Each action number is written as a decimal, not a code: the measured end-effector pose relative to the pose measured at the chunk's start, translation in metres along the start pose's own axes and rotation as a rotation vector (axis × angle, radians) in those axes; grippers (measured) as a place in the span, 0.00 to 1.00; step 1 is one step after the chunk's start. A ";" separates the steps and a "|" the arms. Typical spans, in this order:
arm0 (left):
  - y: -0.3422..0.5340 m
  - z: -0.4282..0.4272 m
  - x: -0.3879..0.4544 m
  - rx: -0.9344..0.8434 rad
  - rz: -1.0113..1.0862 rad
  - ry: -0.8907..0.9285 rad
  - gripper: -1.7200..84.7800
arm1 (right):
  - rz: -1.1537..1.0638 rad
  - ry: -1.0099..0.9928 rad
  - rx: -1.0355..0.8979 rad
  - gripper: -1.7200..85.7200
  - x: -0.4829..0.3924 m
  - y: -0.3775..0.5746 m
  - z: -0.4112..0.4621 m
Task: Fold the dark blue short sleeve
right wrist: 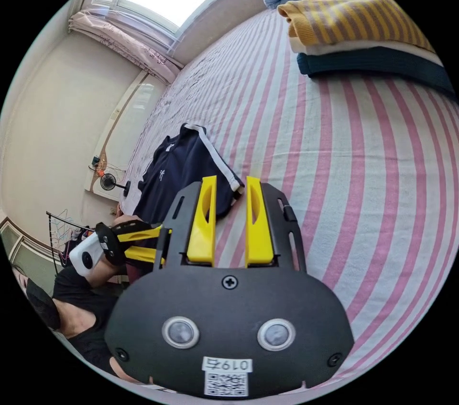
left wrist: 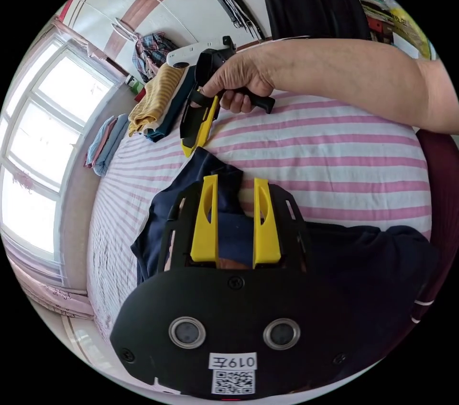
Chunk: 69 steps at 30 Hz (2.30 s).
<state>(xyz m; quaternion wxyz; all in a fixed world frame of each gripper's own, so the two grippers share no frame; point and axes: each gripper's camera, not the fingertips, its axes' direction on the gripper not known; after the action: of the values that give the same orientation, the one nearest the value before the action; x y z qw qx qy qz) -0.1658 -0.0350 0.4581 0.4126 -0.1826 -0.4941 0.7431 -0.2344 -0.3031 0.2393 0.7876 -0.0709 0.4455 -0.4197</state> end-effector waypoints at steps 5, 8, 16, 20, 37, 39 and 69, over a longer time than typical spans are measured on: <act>0.026 0.026 0.008 -0.002 -0.005 -0.002 0.10 | 0.003 0.001 0.017 0.11 -0.004 0.009 0.009; 0.036 0.046 0.017 -0.034 0.001 -0.009 0.08 | 0.008 -0.001 0.014 0.10 -0.007 0.012 0.016; 0.060 0.068 0.023 -0.006 -0.088 -0.007 0.04 | -0.031 0.089 0.016 0.03 -0.035 0.025 0.040; 0.069 0.074 0.027 0.023 -0.126 -0.048 0.03 | -0.119 0.210 0.065 0.03 -0.065 0.030 0.041; 0.078 0.137 0.025 -0.152 -0.132 -0.059 0.05 | -0.312 0.508 -0.132 0.08 -0.103 0.044 0.132; 0.077 0.134 0.031 -0.147 -0.091 -0.108 0.06 | -0.330 0.516 -0.140 0.09 -0.104 0.050 0.133; 0.280 -0.038 0.136 0.089 -0.483 0.038 0.13 | 0.001 0.178 0.075 0.12 -0.125 0.190 0.115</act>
<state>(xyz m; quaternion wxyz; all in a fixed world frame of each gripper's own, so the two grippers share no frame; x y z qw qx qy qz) -0.3416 0.0474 0.2121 0.5952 -0.0549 -0.4822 0.6405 -0.0644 -0.1213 0.2951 0.7471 -0.0035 0.4980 -0.4403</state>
